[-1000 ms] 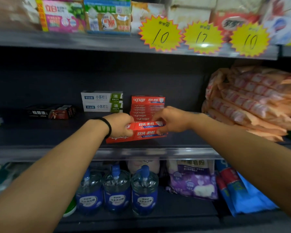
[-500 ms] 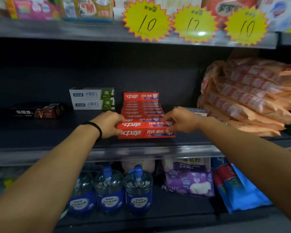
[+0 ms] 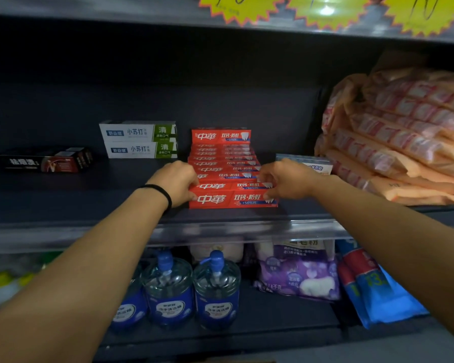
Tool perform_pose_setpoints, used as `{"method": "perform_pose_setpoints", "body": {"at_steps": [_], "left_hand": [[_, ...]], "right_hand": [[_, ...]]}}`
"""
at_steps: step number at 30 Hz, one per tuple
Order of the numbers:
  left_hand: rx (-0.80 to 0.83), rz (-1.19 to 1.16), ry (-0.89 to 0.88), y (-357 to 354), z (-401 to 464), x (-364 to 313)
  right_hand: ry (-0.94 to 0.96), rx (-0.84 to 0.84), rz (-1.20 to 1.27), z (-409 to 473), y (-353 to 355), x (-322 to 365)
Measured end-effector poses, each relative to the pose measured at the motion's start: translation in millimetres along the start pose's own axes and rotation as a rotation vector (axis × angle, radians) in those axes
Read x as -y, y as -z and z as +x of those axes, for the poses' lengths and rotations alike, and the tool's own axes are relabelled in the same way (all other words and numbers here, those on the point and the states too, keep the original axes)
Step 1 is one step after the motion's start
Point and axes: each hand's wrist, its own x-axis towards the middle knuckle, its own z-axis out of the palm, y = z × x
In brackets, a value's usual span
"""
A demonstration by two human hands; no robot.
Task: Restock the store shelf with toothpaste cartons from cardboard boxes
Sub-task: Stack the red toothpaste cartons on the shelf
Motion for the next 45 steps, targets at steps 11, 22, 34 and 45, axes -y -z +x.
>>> {"method": "perform_pose_setpoints", "body": {"at_steps": [11, 22, 34, 45], "left_hand": [[-0.033, 0.021, 0.059, -5.4, 9.3, -2.9], [-0.039, 0.013, 0.018, 8.8, -19.8, -16.3], [-0.013, 0.042, -0.035, 11.6, -130.0, -59.6], [0.247, -0.026, -0.008, -103.3, -231.1, -86.9]], "right_hand": [[-0.017, -0.051, -0.092, 12.1, -6.1, -0.1], [0.048, -0.102, -0.123, -15.4, 9.5, 26.2], [0.133, -0.152, -0.116, -114.7, -0.3, 100.6], [0.162, 0.027, -0.019, -198.0, -133.6, 151.2]]}}
